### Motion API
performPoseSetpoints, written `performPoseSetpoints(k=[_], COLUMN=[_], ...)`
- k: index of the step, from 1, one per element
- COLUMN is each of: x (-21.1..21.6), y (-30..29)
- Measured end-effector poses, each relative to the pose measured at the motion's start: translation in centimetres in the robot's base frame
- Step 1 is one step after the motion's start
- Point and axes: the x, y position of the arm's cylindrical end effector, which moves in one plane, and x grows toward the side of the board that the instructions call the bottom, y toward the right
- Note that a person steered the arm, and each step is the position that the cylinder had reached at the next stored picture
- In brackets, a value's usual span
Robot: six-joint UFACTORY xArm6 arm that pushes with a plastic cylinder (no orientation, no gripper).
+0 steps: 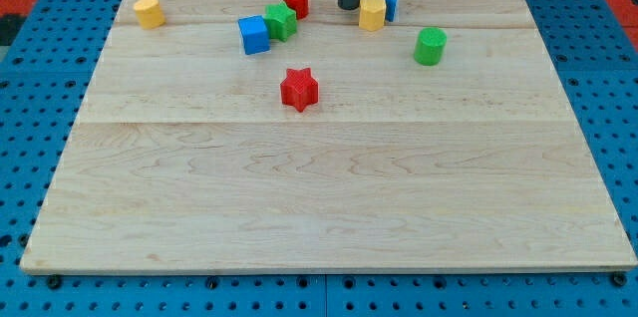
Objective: Move the yellow hexagon towards the top right of the board
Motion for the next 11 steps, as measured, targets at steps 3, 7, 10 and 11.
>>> performPoseSetpoints(k=[3, 7, 10, 11], x=[5.4, 1.9, 1.9, 1.9], y=[5.4, 3.9, -0.2, -0.5])
